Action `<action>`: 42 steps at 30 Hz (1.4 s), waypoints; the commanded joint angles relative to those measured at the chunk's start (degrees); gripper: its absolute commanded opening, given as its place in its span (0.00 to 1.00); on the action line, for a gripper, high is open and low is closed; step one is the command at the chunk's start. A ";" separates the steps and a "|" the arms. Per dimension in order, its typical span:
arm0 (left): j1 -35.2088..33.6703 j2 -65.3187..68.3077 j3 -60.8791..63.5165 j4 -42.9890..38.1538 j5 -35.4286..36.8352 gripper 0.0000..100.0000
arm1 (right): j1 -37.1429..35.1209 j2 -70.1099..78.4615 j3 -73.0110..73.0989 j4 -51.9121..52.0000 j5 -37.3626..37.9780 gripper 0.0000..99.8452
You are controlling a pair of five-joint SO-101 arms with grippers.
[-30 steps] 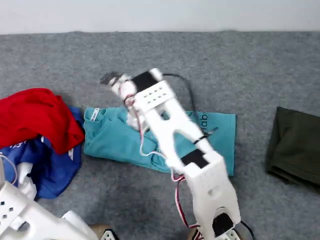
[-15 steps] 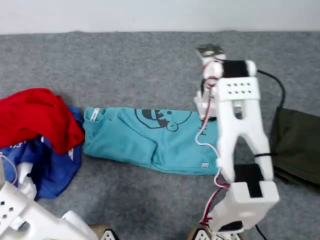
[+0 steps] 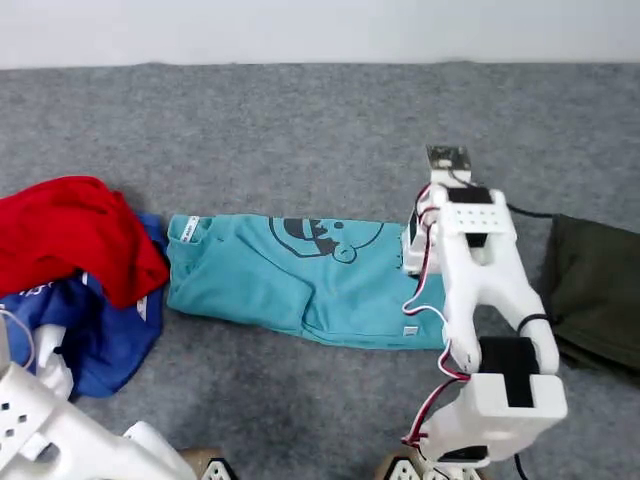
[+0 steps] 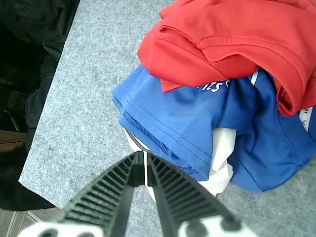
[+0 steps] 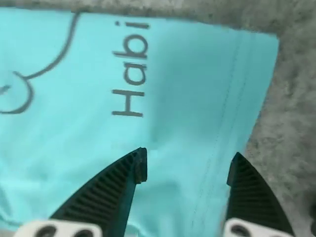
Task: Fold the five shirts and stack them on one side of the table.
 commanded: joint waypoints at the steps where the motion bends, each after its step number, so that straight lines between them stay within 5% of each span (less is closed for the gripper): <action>1: 0.00 -1.14 -0.22 -0.70 0.44 0.02 | 0.84 -2.95 3.52 -5.58 -0.88 0.27; 8: 0.00 -1.23 -0.22 -0.70 0.44 0.02 | 0.66 0.48 8.18 -10.07 -0.70 0.25; 13: 0.00 -1.23 -0.22 -0.70 0.44 0.02 | 1.45 3.47 3.69 -5.41 -0.35 0.00; 15: 0.00 -1.23 -0.31 -0.70 0.44 0.02 | 2.77 3.12 2.99 -4.18 0.00 0.03; 32: 0.00 -1.23 -0.31 -0.70 0.44 0.02 | 25.10 -8.40 -2.11 0.22 34.99 0.01; 42: 0.09 -1.23 -0.22 -0.70 0.44 0.02 | 14.02 -9.01 -14.42 21.14 36.66 0.01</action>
